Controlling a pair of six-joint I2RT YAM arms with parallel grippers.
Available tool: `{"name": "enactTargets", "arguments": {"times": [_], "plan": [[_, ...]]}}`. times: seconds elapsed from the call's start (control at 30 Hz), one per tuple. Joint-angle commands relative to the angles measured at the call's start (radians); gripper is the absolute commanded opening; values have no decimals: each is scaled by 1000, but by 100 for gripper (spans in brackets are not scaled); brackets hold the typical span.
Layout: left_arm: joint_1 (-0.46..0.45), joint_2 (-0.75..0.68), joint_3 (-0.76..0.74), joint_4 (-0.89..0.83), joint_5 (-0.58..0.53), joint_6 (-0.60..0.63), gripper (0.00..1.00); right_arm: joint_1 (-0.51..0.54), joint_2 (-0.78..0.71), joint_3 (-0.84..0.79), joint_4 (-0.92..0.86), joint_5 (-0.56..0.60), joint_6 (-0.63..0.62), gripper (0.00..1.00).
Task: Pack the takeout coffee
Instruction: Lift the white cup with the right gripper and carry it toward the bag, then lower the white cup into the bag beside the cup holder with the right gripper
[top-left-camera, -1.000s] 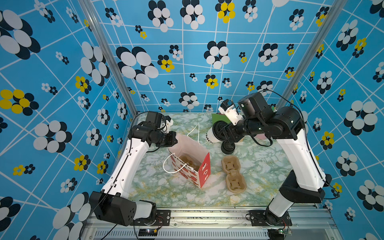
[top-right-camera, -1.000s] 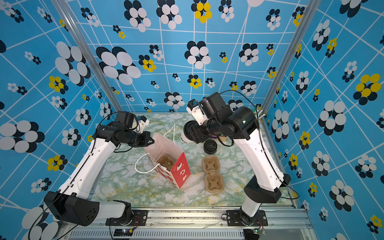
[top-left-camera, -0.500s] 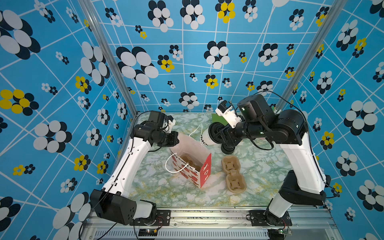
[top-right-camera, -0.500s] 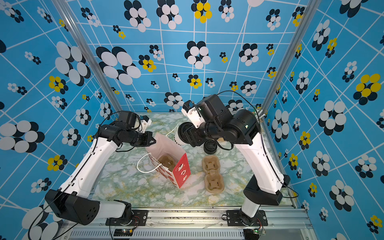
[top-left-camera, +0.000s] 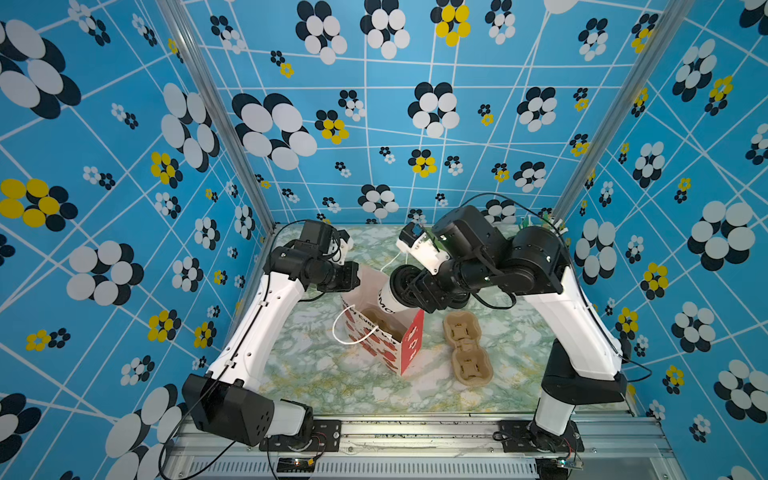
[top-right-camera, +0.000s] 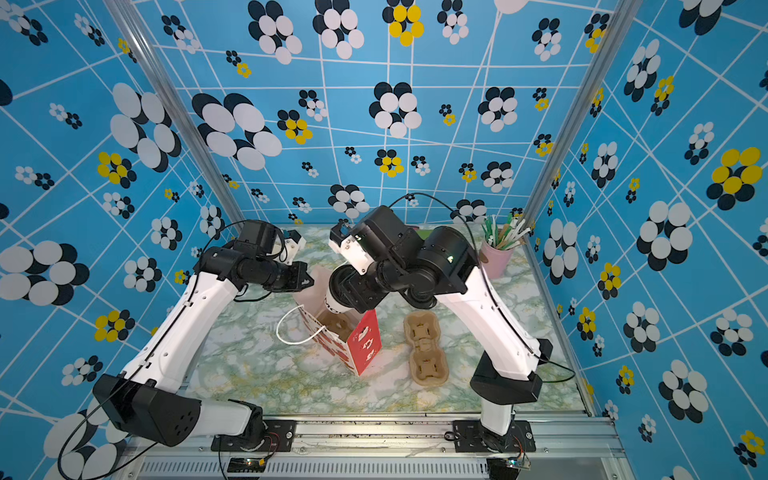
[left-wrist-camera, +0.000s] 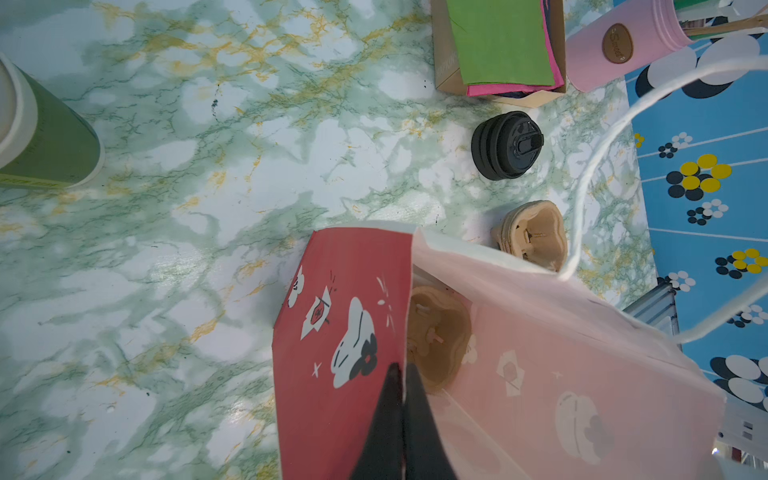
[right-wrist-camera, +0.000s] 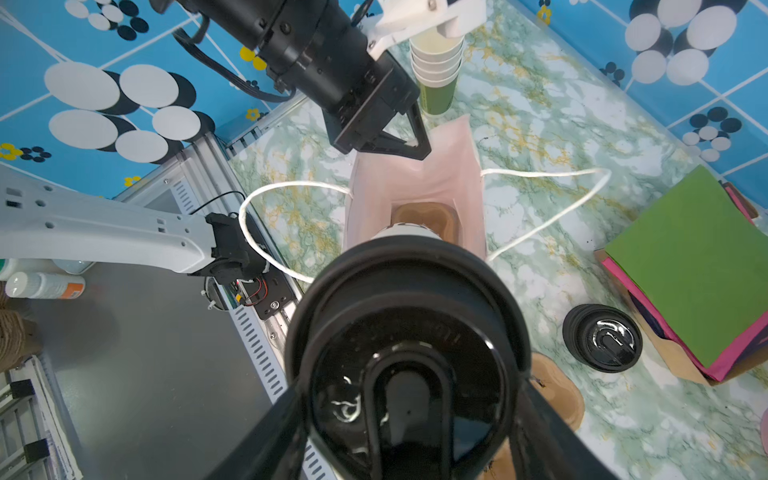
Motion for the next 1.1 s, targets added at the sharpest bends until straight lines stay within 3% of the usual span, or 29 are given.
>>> {"name": "enactTargets", "arguments": {"times": [0.0,0.57,1.07], "plan": [[-8,12,23,-8,-20,15,0,13,41,16,-34,34,11,70],[-5,-2,22,-22,-32,38,0,18,209,-20,-29,-5,-6,70],[-5,-3,25,-22,-26,42,0,20,155,-339,149,-26,-34,70]]}}
